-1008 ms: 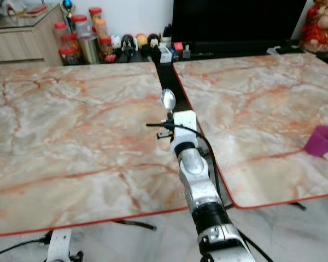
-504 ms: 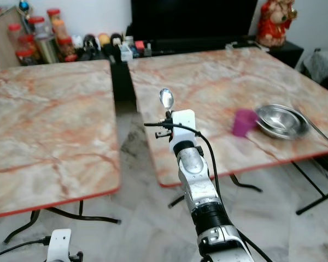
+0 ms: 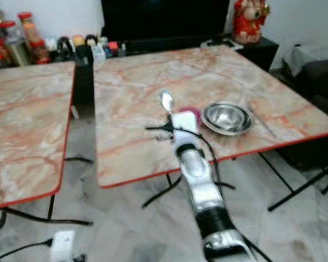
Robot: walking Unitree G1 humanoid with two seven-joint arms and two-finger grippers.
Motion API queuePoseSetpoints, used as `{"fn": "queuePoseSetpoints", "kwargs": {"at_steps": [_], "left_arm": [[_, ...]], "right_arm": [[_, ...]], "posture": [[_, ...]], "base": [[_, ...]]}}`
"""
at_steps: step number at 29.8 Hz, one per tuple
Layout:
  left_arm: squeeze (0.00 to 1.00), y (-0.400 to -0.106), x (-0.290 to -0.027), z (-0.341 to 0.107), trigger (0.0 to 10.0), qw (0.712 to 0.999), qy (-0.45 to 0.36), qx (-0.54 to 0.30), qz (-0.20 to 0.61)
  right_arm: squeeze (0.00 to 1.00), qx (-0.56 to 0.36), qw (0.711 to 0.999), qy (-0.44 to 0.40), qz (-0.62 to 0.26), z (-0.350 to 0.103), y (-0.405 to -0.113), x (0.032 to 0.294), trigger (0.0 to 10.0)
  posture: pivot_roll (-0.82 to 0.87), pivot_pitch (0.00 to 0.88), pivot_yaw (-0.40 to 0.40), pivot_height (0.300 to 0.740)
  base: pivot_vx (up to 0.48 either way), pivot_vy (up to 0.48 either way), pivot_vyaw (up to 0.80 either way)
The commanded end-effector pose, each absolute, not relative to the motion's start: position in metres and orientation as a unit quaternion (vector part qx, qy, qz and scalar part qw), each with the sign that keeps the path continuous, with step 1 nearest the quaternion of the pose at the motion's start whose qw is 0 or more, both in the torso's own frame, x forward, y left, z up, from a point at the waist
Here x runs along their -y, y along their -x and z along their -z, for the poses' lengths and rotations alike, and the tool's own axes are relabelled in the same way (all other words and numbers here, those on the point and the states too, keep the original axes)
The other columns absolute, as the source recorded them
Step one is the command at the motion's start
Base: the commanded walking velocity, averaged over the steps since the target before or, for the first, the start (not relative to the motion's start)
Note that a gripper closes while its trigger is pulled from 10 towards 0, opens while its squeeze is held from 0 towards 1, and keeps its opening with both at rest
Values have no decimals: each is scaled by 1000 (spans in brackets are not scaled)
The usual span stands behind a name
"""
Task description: Setting the table
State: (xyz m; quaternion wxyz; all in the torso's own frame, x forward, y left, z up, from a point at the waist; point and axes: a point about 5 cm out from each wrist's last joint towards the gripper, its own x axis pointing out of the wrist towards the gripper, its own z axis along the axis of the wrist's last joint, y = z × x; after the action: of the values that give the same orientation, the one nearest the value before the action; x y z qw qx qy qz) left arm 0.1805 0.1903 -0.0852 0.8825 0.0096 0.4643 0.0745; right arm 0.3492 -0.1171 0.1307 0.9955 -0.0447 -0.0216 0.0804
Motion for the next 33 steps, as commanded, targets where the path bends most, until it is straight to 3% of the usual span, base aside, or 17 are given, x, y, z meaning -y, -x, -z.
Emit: {"fn": "queuePoseSetpoints", "kwargs": {"at_steps": [1, 33], "left_arm": [[0, -179, -204, 84, 10000, 879, -22, -468, -88], [0, -180, -200, 84, 10000, 881, -22, -466, -83]], "right_arm": [[0, 40, 993, 42, -106, -141, -350, 99, 10000], [0, 35, 992, 44, -113, -141, -348, 100, 10000]], "posture": [[-62, 0, 14, 740], [-61, 0, 8, 740]], "base": [[349, -326, 0], [348, -326, 0]]}}
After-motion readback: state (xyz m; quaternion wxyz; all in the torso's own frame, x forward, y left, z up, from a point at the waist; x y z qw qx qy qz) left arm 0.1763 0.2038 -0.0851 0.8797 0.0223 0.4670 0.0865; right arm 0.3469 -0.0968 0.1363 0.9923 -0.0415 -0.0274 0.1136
